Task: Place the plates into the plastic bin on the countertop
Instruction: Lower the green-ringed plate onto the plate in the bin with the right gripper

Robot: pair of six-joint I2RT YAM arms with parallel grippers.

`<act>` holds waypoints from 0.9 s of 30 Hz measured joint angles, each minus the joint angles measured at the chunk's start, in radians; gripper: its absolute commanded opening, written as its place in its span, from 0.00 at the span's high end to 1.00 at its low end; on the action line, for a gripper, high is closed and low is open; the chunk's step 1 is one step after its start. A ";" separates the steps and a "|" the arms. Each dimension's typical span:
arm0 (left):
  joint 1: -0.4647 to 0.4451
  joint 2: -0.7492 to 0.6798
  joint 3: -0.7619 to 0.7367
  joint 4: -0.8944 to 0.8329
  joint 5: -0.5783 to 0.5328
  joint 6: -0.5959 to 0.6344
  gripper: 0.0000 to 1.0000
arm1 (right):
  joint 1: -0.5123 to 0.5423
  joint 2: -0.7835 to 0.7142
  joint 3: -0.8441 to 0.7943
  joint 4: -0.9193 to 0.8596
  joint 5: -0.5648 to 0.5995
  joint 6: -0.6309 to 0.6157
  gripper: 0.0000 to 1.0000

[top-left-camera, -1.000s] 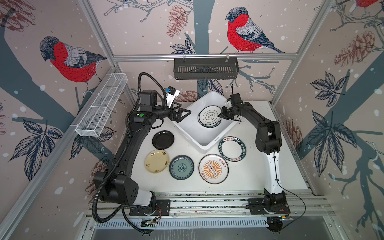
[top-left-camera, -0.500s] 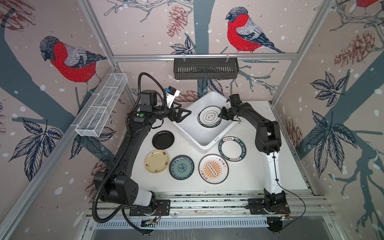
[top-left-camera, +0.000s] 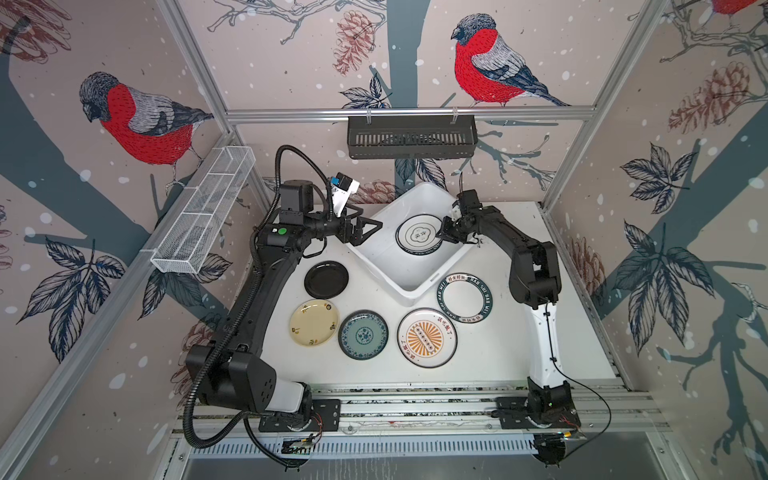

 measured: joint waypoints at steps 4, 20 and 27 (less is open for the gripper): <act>0.000 0.000 -0.002 0.000 0.000 0.000 0.05 | 0.002 0.001 0.003 -0.008 0.013 0.000 0.74; 0.000 -0.005 -0.007 0.000 0.003 0.002 0.05 | 0.005 0.019 0.043 -0.043 0.033 0.000 0.69; 0.000 -0.007 -0.008 0.000 0.004 0.003 0.05 | 0.013 0.031 0.072 -0.074 0.047 -0.001 0.66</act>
